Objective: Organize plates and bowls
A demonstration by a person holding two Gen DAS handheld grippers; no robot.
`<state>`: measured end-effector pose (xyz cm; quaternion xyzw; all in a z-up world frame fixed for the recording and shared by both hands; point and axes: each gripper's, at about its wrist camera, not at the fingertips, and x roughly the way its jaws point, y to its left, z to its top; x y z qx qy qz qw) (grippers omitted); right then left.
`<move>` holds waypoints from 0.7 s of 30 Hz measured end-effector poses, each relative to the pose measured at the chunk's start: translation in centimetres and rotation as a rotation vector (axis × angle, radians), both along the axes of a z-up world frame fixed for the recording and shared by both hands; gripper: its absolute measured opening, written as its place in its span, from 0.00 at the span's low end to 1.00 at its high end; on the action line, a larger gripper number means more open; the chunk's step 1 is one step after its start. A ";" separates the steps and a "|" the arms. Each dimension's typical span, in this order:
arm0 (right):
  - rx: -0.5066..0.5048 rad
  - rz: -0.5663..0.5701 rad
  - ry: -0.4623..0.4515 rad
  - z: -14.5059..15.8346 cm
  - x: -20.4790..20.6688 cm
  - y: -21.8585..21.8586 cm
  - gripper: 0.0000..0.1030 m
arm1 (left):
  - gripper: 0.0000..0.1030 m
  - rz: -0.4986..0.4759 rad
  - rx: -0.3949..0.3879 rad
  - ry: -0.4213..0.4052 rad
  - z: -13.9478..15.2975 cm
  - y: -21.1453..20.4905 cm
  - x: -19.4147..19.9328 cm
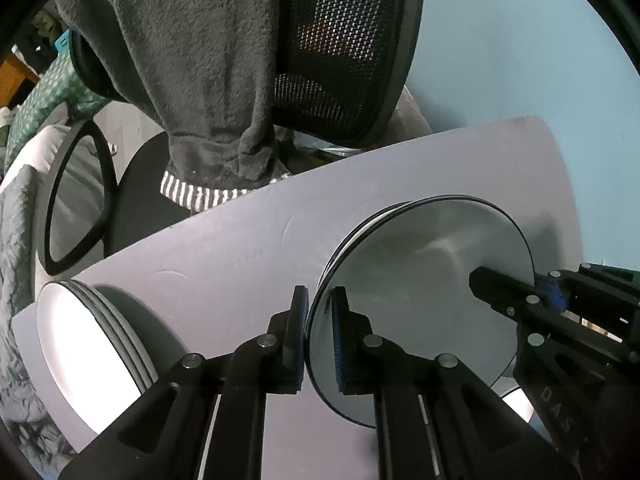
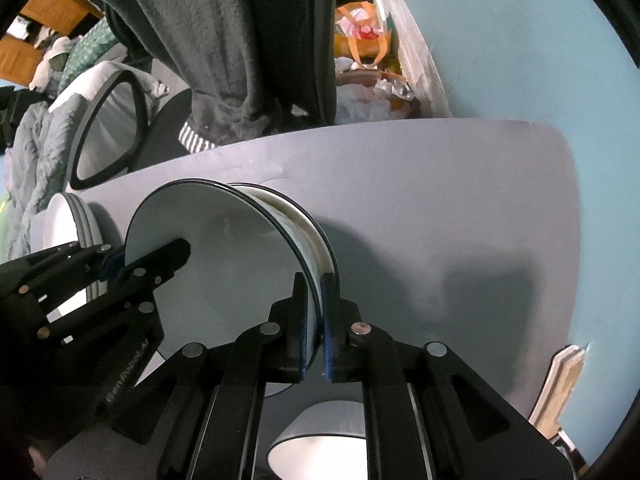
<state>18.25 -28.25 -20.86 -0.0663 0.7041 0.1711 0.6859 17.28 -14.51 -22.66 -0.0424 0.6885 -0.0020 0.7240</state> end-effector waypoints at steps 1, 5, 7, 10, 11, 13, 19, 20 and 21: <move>-0.004 0.000 0.000 0.0 0.1 0.0 0.09 | 0.09 -0.001 -0.003 0.001 -0.1 0.0 0.0; -0.024 0.007 0.007 0.1 0.2 0.3 0.11 | 0.12 0.013 -0.025 0.014 -0.4 0.4 0.2; -0.027 0.003 0.004 0.3 0.2 0.3 0.11 | 0.15 0.020 -0.028 0.011 -0.2 0.5 0.1; -0.023 -0.009 -0.005 0.7 0.2 0.3 0.17 | 0.16 0.029 -0.036 0.008 0.1 0.8 0.1; -0.034 -0.008 -0.022 1.0 0.2 0.4 0.21 | 0.17 0.030 -0.038 0.005 0.2 0.8 0.0; -0.048 -0.004 -0.048 1.5 0.1 0.6 0.26 | 0.18 0.031 -0.035 -0.004 0.4 0.8 -0.1; -0.059 0.003 -0.091 2.9 0.0 0.8 0.26 | 0.28 0.055 -0.047 -0.049 1.9 1.1 -0.6; -0.063 0.003 -0.103 3.2 -0.1 0.8 0.26 | 0.29 0.062 -0.048 -0.066 2.4 1.2 -0.9; -0.067 0.001 -0.114 3.6 -0.2 0.8 0.26 | 0.30 0.067 -0.048 -0.077 2.7 1.3 -1.1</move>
